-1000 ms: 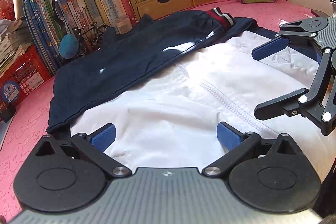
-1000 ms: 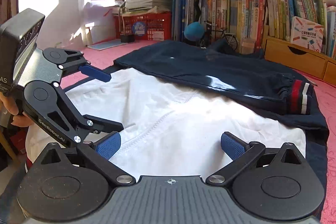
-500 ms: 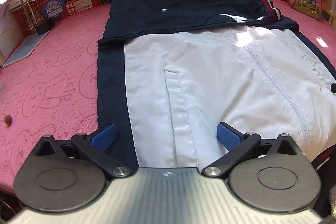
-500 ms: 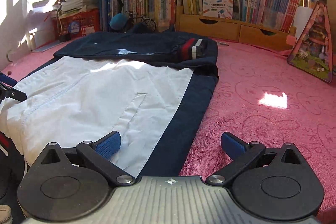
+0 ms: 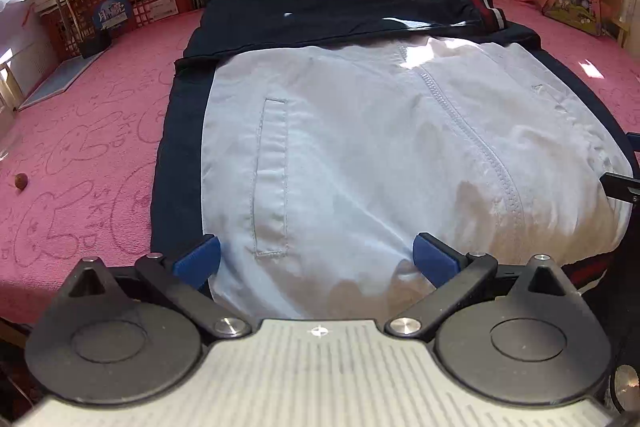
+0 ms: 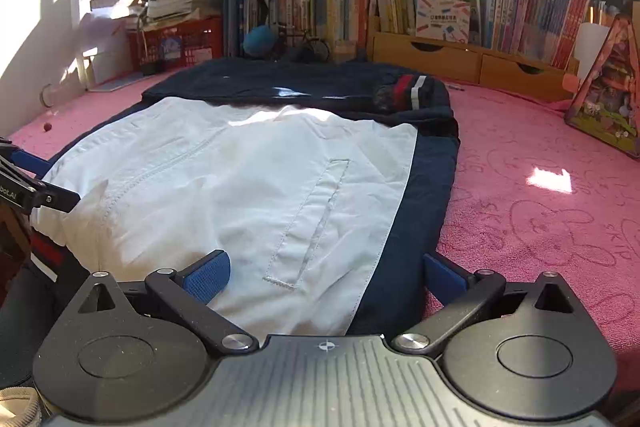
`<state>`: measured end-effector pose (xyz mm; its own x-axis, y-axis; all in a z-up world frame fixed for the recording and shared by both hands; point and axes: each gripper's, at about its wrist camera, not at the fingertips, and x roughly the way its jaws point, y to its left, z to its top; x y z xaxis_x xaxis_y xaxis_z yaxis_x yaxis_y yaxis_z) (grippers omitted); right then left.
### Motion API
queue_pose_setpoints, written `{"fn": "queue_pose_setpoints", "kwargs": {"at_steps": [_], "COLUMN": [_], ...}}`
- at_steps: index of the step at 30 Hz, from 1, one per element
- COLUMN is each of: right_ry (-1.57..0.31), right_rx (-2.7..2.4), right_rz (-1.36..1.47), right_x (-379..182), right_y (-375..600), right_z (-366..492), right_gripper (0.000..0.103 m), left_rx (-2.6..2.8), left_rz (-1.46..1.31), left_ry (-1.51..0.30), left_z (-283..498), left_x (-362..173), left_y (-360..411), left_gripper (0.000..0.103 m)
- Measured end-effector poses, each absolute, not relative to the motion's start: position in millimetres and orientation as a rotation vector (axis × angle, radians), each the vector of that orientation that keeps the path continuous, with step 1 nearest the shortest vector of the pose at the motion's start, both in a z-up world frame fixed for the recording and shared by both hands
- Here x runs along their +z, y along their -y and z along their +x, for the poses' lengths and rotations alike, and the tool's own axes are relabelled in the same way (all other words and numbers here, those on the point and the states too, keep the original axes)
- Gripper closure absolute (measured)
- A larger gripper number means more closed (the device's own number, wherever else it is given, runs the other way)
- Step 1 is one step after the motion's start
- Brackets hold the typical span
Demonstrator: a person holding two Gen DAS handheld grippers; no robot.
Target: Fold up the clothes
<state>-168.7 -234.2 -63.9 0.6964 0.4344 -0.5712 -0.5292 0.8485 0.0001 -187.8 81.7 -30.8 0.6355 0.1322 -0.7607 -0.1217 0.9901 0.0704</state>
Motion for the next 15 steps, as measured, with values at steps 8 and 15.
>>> {"fn": "queue_pose_setpoints", "kwargs": {"at_steps": [8, 15], "right_ry": [-0.578, -0.553], "right_rx": [0.544, 0.550], "right_rz": [-0.175, -0.221], "right_x": [-65, -68], "right_y": [240, 246], "right_z": [-200, -224], "right_gripper": [0.000, 0.000], "left_rx": [0.146, 0.122], "left_rz": [0.031, 0.012], "left_ry": [-0.877, -0.878], "left_z": [-207, -215], "left_x": [-37, -45], "left_y": [-65, -59], "left_gripper": [0.000, 0.000]}}
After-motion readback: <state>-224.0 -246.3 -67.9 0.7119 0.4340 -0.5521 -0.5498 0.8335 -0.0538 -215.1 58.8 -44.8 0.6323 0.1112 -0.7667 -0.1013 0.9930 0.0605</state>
